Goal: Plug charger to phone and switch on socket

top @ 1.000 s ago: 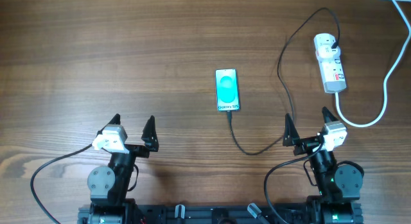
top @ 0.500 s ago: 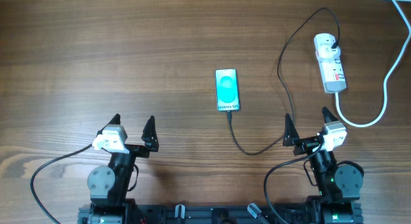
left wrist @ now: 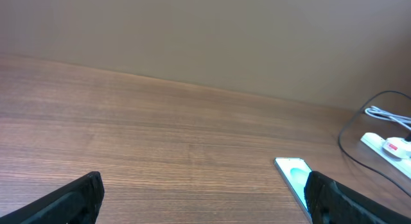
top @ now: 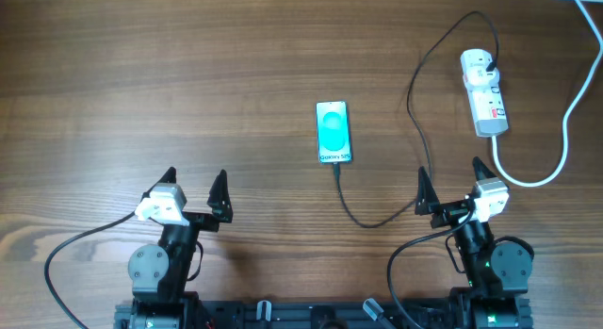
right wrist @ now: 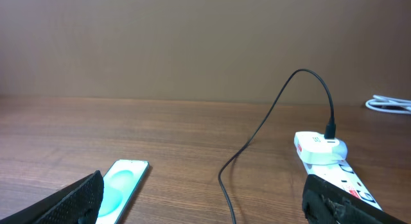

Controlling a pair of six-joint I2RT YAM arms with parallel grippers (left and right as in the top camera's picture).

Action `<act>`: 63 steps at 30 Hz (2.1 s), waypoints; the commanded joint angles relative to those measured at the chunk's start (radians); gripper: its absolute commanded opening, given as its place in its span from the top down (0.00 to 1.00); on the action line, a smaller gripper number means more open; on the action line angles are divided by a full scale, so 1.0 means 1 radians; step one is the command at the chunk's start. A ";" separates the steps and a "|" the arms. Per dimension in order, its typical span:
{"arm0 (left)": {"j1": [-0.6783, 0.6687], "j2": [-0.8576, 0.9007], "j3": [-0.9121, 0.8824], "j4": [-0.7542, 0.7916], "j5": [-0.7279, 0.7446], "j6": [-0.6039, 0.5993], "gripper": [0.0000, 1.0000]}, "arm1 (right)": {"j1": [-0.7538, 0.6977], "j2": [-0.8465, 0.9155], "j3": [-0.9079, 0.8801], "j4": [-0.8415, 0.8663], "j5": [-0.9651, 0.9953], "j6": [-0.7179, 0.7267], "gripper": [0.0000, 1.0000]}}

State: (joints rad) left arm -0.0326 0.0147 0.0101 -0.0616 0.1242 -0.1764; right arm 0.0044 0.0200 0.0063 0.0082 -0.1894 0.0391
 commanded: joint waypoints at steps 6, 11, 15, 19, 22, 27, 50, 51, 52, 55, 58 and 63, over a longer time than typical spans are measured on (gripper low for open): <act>-0.005 -0.011 -0.005 -0.015 -0.108 0.196 0.00 | 0.005 -0.016 -0.001 0.005 0.010 -0.012 0.00; -0.005 -0.011 -0.005 -0.016 -0.110 0.196 0.00 | 0.005 -0.016 -0.001 0.005 0.010 -0.012 0.00; -0.005 -0.011 -0.005 -0.016 -0.110 0.196 0.00 | 0.005 -0.016 -0.001 0.005 0.010 -0.012 0.00; -0.005 -0.011 -0.005 -0.014 -0.110 0.196 0.00 | 0.005 -0.016 -0.001 0.005 0.010 -0.012 0.00; -0.005 -0.011 -0.005 -0.014 -0.110 0.196 0.00 | 0.005 -0.016 -0.001 0.005 0.010 -0.012 0.00; -0.005 -0.011 -0.005 -0.014 -0.110 0.196 0.00 | 0.005 -0.016 -0.001 0.005 0.010 -0.012 0.00; -0.005 -0.010 -0.005 -0.014 -0.110 0.196 0.00 | 0.005 -0.016 -0.001 0.005 0.010 -0.012 0.00; -0.005 -0.010 -0.004 -0.014 -0.110 0.196 0.00 | 0.005 -0.016 -0.001 0.005 0.010 -0.012 0.00; -0.005 -0.010 -0.005 -0.014 -0.110 0.196 0.00 | 0.005 -0.016 -0.001 0.005 0.010 -0.011 0.00; -0.005 -0.010 -0.004 -0.014 -0.110 0.196 0.00 | 0.005 -0.016 -0.001 0.005 0.010 -0.012 0.00; -0.005 -0.010 -0.005 -0.014 -0.110 0.196 0.00 | 0.005 -0.016 -0.001 0.005 0.010 -0.012 0.00; -0.005 -0.010 -0.005 -0.014 -0.110 0.196 0.00 | 0.005 -0.016 -0.001 0.005 0.010 -0.012 0.00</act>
State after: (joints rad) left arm -0.0326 0.0147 0.0101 -0.0715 0.0269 -0.0002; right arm 0.0044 0.0200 0.0063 0.0082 -0.1898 0.0391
